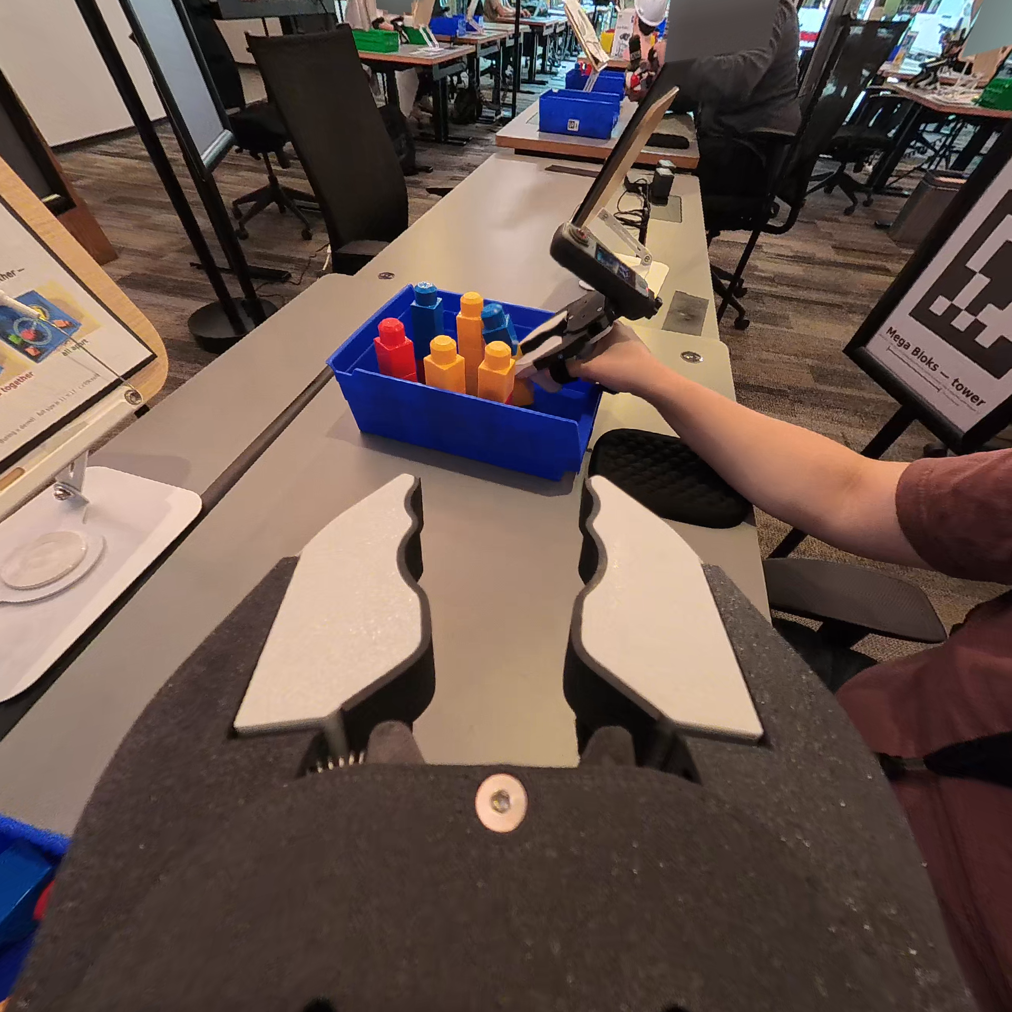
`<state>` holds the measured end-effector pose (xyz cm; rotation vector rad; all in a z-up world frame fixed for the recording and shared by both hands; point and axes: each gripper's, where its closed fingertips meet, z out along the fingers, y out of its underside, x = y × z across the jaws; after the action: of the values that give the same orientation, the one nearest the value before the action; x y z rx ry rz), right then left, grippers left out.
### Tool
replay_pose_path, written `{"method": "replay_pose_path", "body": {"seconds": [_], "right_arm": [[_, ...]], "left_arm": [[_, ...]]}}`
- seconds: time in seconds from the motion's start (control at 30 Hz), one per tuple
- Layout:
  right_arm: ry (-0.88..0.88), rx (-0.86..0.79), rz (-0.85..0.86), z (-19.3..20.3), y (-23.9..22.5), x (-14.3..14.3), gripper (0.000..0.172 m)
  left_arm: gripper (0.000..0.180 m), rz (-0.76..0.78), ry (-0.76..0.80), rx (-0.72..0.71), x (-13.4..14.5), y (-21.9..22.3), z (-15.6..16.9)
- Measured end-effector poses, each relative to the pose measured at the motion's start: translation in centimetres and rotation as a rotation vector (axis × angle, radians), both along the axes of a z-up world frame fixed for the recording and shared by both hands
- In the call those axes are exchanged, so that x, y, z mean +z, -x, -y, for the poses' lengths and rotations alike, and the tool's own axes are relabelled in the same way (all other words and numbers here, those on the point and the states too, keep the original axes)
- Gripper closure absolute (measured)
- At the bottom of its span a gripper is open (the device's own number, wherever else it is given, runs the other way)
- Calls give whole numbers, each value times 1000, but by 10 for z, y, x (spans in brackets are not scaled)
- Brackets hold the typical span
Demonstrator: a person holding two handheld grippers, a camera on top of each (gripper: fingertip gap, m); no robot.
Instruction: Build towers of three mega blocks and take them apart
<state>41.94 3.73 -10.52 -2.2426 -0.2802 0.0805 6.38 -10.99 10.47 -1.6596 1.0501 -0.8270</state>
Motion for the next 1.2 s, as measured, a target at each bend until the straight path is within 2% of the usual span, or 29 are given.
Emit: {"method": "replay_pose_path", "body": {"seconds": [0.3,0.53,0.6,0.7,0.9,0.97,1.03,1.1,1.2], "right_arm": [[42,-10,3,20,-7,-6,134],[18,-45,49,18,-11,-9,133],[-8,-70,85,19,-15,-6,116],[-84,-118,121,27,-18,14,105],[-285,-161,202,54,-7,80,108],[-319,-138,207,60,5,97,108],[-363,-101,211,62,22,117,108],[-412,-37,201,63,45,141,108],[-501,91,163,62,91,185,107]], "left_arm": [[126,-3,17,-4,-3,-1,-1],[126,-11,39,-1,-8,-5,-3],[124,-11,45,4,-10,-5,-4],[123,-14,53,19,-11,-5,-6],[122,-24,63,74,-11,1,-11],[122,-34,48,133,-9,9,-16],[122,-48,-5,259,-3,25,-27],[121,-93,-74,454,3,52,-43],[120,-267,-181,771,5,113,-60]]}}
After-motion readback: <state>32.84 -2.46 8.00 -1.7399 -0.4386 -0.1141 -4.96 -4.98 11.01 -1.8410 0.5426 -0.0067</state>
